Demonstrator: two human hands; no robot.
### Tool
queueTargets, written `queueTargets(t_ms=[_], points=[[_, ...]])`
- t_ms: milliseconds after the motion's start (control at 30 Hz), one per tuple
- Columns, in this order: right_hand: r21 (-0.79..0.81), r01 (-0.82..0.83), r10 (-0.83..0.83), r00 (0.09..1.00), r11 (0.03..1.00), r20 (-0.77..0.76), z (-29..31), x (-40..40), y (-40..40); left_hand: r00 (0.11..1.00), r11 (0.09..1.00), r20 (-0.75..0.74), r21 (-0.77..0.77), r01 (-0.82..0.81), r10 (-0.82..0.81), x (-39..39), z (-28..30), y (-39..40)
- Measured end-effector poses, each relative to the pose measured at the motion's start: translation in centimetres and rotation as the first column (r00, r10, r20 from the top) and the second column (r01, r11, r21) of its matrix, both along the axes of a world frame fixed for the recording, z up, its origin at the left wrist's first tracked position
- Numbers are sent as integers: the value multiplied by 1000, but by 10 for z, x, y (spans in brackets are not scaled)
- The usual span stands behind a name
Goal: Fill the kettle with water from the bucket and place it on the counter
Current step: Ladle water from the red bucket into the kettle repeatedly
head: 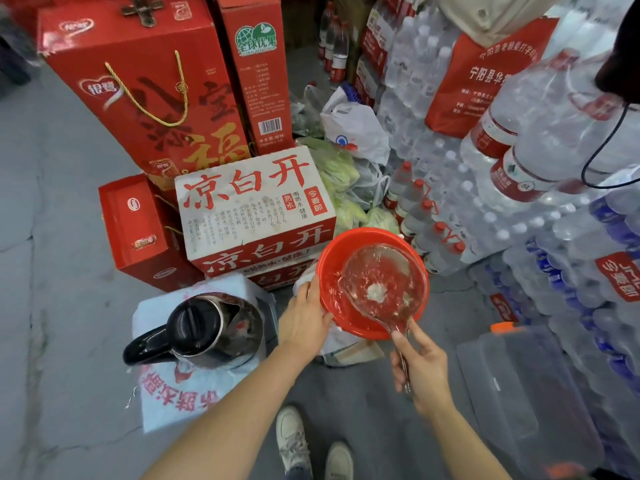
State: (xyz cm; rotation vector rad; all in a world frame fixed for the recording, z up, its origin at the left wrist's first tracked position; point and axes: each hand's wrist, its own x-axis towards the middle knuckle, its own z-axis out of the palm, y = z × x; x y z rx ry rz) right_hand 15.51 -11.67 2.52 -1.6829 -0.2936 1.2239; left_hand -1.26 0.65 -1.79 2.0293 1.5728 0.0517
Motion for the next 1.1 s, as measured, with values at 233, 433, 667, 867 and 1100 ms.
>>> queueTargets(t_ms=[233,433,667,867,1100], points=[[69,1,1,999,998,-32,24,8,-17,989,948,-107,289,129,-102,-46,22,-26],[113,-38,43,998,993,-44,45,10,-26,981,850,-178,502,158,-77,-124,42,-41],[132,-129,130,992,983,-2,76,-13,-33,794,817,-519,278,506,-316,-216,57,-16],[143,-167,166,986,975,19,84,-51,-40,638,752,-587,74,655,-498,-243,70,4],[157,-149,161,985,976,-66,81,-109,-49,817,805,-356,230,548,-454,-262,47,21]])
